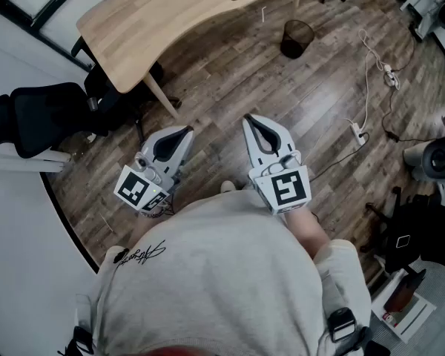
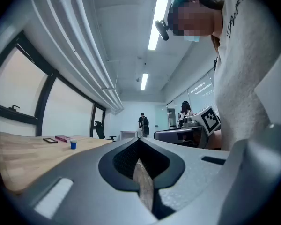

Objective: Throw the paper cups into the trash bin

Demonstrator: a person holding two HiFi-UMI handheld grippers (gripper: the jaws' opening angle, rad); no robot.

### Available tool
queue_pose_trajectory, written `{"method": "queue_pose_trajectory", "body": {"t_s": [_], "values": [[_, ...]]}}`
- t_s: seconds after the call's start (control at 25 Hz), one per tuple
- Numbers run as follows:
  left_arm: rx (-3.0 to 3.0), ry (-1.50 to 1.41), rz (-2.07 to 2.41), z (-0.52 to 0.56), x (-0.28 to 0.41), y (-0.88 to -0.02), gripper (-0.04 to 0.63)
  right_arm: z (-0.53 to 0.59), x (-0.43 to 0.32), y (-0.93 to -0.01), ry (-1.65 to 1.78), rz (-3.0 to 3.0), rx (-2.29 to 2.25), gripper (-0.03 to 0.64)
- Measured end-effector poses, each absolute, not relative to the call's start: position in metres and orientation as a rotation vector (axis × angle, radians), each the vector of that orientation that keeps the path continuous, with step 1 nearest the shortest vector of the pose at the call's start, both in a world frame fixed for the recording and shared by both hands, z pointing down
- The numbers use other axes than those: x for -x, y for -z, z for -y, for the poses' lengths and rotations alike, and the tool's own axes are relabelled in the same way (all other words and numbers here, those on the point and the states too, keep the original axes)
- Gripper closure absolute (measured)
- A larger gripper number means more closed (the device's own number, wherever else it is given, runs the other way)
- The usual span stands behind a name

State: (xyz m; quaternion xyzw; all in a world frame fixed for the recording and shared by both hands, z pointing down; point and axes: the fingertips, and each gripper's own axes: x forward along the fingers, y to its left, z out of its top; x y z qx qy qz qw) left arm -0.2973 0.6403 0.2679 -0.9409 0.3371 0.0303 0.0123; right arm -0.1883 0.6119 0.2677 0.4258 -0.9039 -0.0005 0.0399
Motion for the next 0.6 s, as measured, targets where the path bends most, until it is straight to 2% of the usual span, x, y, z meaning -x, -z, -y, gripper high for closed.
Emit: {"method": "queue_pose_trajectory", "body": {"t_s": [0.6], "values": [[2.929, -0.080, -1.043, -0.6438, 0.3017, -0.2706, 0.592, -0.6160, 0.1957, -0.2730, -0.008, 2.762, -1.312, 0.609]]}}
